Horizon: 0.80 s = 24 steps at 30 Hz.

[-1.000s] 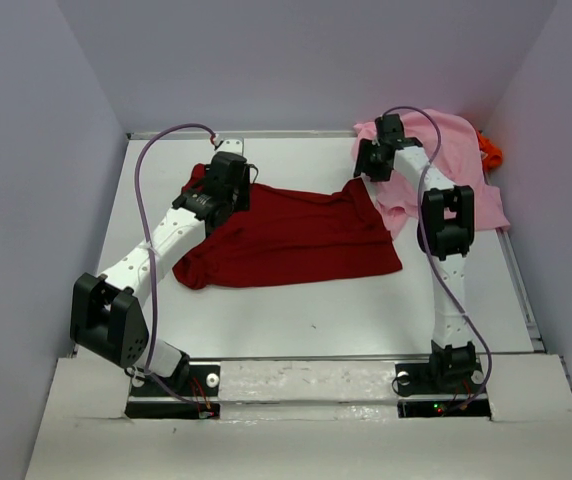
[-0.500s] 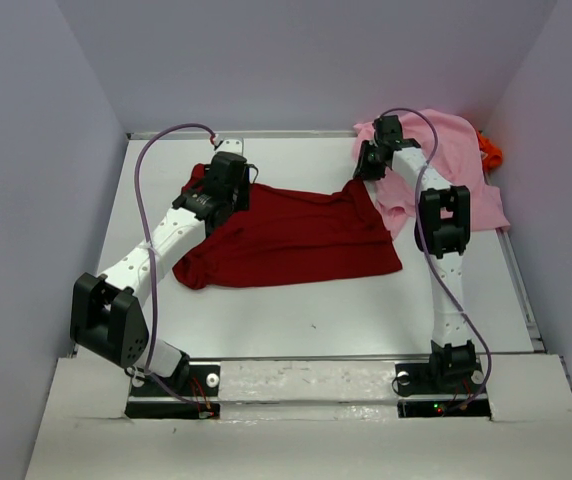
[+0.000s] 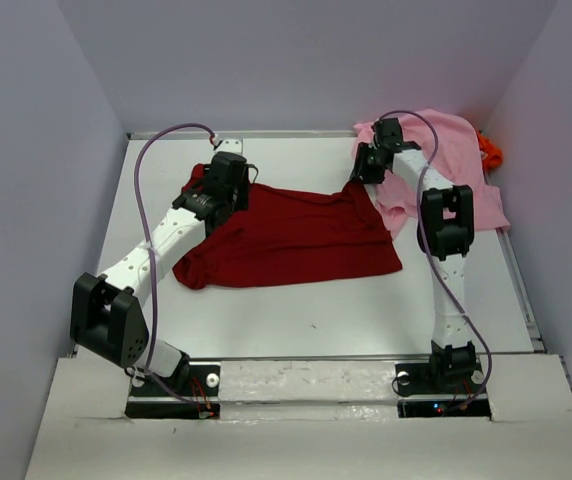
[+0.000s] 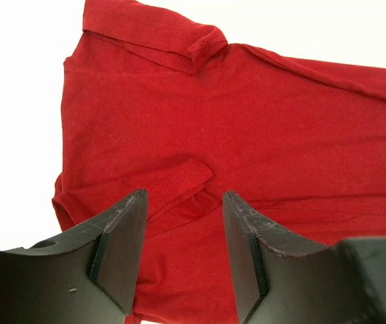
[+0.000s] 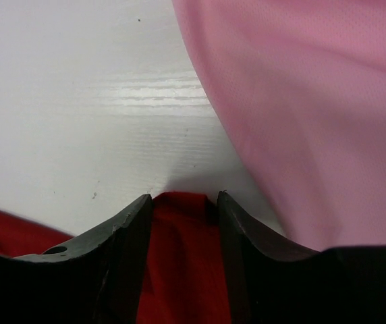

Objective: Fold and stack the t-shirts
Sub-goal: Fold the tshirt

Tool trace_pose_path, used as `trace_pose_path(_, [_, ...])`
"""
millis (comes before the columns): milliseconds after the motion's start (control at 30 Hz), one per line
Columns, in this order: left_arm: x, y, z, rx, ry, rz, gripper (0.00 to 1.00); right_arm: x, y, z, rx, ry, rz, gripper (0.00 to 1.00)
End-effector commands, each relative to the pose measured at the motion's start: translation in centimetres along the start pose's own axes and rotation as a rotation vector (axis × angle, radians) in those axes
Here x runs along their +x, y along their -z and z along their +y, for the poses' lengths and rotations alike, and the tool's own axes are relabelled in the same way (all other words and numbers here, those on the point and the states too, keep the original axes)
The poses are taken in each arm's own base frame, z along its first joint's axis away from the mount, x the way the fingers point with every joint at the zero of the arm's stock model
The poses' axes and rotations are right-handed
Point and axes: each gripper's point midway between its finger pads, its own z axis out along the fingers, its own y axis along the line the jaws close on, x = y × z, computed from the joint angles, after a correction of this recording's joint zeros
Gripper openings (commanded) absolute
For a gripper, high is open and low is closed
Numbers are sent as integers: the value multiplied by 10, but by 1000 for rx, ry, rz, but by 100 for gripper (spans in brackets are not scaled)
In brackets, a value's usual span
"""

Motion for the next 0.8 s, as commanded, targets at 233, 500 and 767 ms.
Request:
trace_pose_path(233, [-7, 1, 8, -25, 1, -26, 58, 10, 17, -4, 40, 28, 13, 34])
trace_pose_path(500, [-3, -1, 10, -38, -4, -21, 58, 15, 9, -4, 30, 23, 29, 0])
trace_pose_path(767, [6, -11, 8, -48, -16, 7, 58, -21, 33, 4, 40, 62, -70, 0])
